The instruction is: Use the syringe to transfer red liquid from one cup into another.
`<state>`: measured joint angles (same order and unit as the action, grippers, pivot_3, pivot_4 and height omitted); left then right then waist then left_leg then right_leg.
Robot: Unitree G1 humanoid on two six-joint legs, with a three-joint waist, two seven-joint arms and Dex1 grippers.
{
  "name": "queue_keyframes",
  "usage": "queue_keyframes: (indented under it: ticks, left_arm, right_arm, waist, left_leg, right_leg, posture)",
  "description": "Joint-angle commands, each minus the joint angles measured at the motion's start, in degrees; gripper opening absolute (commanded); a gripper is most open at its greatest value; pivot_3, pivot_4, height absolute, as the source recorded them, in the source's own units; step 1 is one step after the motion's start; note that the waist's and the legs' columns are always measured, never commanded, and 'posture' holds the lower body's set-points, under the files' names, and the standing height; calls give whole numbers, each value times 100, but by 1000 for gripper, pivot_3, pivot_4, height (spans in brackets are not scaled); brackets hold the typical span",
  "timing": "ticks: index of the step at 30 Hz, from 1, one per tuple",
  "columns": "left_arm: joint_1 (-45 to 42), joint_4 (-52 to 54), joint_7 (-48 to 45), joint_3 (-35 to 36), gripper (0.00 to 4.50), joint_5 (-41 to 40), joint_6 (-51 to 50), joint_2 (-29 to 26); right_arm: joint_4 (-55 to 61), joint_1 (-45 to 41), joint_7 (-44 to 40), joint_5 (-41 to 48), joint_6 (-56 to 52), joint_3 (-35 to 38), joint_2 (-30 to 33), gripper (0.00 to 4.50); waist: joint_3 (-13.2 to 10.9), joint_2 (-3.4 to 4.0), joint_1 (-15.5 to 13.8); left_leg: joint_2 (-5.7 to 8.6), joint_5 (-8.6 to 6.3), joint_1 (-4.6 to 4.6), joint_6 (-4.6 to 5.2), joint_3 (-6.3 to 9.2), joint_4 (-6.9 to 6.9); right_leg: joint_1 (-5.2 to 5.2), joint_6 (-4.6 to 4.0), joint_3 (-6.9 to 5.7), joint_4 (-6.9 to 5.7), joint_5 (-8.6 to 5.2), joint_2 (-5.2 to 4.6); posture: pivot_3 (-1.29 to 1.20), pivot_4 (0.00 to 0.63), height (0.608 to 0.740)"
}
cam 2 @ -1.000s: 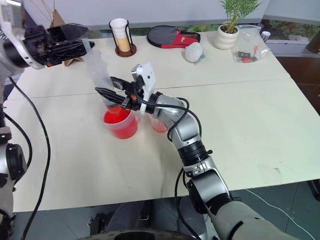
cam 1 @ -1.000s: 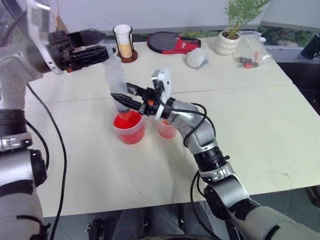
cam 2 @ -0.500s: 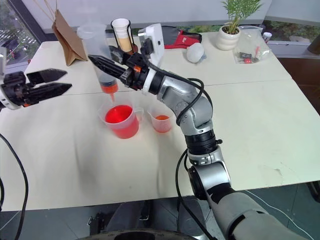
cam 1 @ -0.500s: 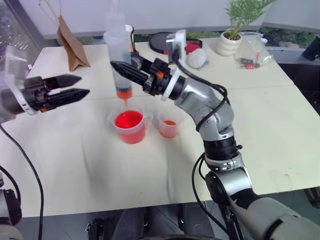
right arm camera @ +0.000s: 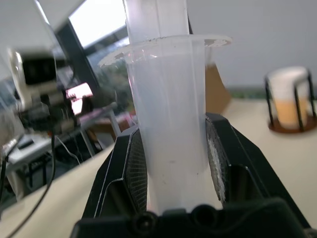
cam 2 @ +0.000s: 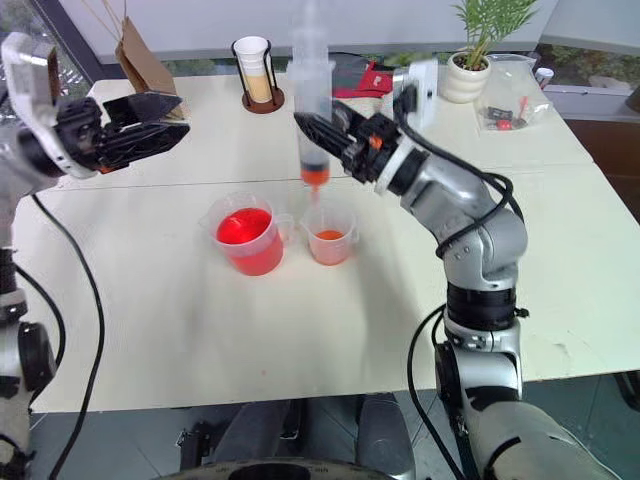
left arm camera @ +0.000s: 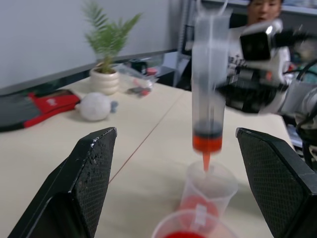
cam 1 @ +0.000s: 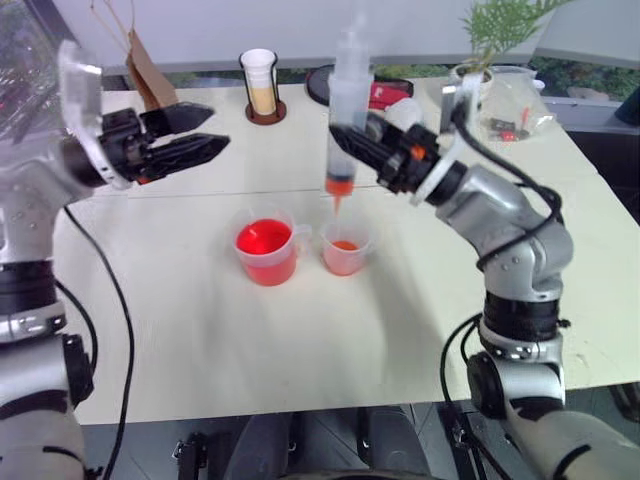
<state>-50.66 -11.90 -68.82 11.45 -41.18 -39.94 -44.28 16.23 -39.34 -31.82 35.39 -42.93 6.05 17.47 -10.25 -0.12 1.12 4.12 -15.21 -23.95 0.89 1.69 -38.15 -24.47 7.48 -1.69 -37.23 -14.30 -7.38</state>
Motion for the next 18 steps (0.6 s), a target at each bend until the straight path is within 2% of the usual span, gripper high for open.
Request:
queue_keyframes:
  ticks: [1, 9, 18]
  left_arm:
    - [-527, -345, -221, -177, 3978, 160, 318, 185]
    - [-1919, -1969, -538, -665, 3978, 958, 1532, 1096]
    - [-2606, -3376, -843, -741, 3978, 1502, 2518, 1811]
  right_arm:
    - [324, 99, 51, -105, 287, -146, -3, 1311]
    - [354, 435, 180, -302, 613, -315, -34, 1311]
    - [533, 558, 316, -348, 681, -396, -13, 1311]
  waist:
    - [0, 0, 0]
    - [-2, -5, -31]
    - [-4, -7, -4]
  left_leg:
    - [-1, 0, 0, 0, -1, -1]
    - [1, -1, -1, 5, -3, -9]
    - [-1, -2, -1, 7, -3, -7]
  right_leg:
    - [0, 0, 0, 0, 0, 2]
    - [8, 1, -2, 1, 0, 2]
    - [8, 2, -3, 1, 0, 6]
  posture:
    - [0, 150, 740]
    - [0, 150, 740]
    - [0, 150, 740]
